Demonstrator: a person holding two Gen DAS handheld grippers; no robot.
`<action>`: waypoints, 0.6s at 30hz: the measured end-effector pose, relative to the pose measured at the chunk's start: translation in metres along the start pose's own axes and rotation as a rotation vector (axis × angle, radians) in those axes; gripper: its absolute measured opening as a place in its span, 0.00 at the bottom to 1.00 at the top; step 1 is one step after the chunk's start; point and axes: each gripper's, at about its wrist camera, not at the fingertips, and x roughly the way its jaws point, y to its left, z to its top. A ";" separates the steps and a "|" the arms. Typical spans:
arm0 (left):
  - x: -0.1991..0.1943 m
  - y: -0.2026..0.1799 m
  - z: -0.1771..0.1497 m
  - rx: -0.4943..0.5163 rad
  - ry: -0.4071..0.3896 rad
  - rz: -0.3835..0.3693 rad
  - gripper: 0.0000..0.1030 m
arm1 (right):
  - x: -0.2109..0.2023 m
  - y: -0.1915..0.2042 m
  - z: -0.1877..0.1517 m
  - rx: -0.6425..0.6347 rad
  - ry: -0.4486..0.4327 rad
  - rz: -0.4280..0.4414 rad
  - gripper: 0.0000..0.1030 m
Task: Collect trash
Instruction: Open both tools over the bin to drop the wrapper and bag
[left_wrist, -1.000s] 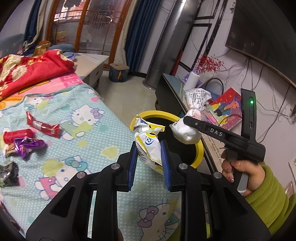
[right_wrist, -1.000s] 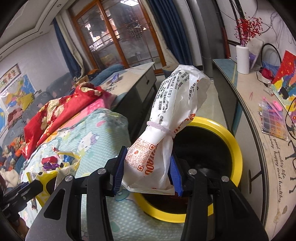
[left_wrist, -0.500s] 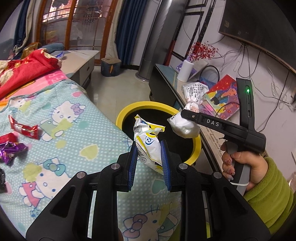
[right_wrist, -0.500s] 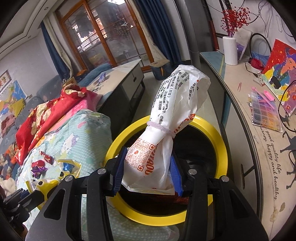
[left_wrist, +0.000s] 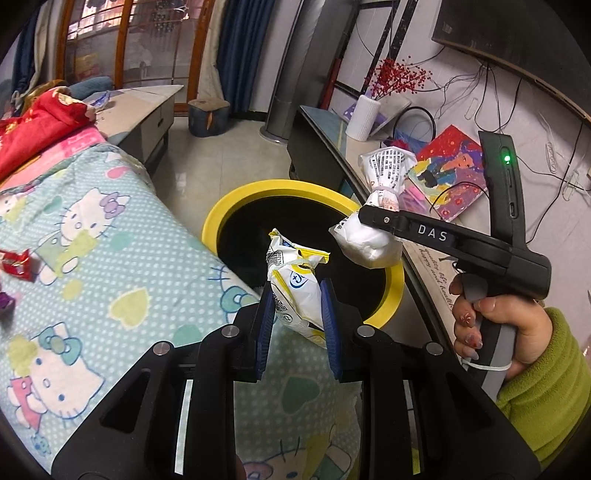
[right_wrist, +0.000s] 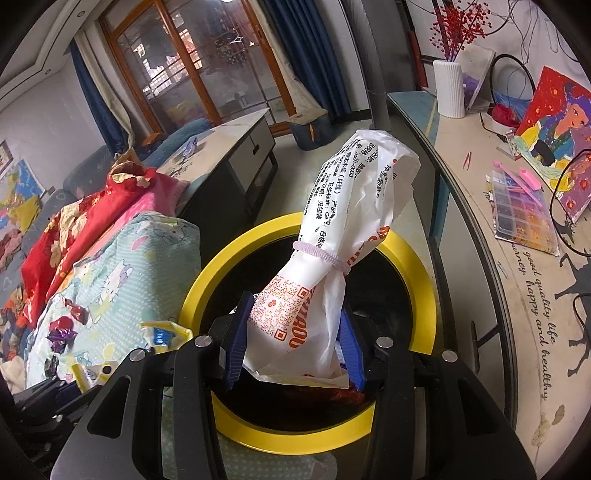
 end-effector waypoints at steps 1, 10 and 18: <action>0.003 -0.002 0.001 0.002 0.002 -0.001 0.18 | 0.001 -0.001 0.000 0.006 0.003 0.000 0.43; -0.004 0.004 0.009 -0.028 -0.060 0.025 0.70 | -0.005 -0.003 0.003 0.002 -0.031 -0.015 0.64; -0.024 0.017 0.008 -0.082 -0.106 0.063 0.89 | -0.010 0.005 0.003 -0.011 -0.045 -0.016 0.67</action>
